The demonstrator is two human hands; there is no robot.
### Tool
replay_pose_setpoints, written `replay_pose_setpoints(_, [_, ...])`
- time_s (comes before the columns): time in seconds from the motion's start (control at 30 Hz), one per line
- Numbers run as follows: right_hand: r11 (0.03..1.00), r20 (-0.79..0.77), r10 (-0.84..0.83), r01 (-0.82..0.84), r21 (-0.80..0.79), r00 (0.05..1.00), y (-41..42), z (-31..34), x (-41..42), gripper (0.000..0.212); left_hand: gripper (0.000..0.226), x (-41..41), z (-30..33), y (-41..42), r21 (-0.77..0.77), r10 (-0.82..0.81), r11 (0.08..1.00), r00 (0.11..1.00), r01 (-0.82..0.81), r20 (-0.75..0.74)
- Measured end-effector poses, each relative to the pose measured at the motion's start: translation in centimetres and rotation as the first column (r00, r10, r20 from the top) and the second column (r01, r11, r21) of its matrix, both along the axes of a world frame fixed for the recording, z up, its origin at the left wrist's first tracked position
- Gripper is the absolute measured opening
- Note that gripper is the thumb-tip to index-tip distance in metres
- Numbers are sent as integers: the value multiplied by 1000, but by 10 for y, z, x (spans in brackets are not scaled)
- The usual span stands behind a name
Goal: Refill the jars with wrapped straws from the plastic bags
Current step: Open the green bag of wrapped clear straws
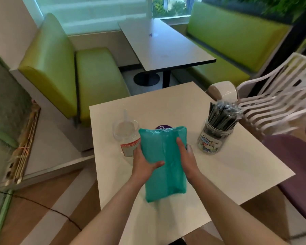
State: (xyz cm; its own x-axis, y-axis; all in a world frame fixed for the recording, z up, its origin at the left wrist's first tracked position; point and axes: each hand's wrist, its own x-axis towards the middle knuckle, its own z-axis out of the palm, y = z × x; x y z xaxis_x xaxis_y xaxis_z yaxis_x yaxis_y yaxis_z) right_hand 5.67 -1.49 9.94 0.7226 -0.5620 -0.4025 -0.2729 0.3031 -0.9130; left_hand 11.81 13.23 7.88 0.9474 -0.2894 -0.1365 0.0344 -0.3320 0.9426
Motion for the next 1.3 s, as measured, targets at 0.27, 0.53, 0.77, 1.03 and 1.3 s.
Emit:
replay_pose_setpoints(0.27, [989, 197, -129, 140, -45, 972, 37, 31, -3, 47, 104, -1, 15, 25, -88, -56, 994, 998, 59, 34])
replay_pose_setpoints(0.53, [830, 195, -241, 306, -467, 951, 52, 38, -5, 42, 65, 9, 46, 36, -110, -136, 984, 990, 141, 45])
replay_pose_setpoints(0.77, [473, 127, -207, 213, -855, 970, 51, 60, -6, 24, 73, 12, 61, 36, -120, -103, 986, 990, 113, 94])
replay_pose_setpoints(1.03, [280, 20, -9, 22, -960, 1000, 72, 67, 14, 19, 60, 13, 62, 33, -138, -50, 988, 992, 65, 113])
replay_pose_setpoints(1.3, [432, 73, 0, 66, -899, 997, 78, 73, 26, 35, 56, 12, 58, 24, -165, -33, 985, 990, 56, 138])
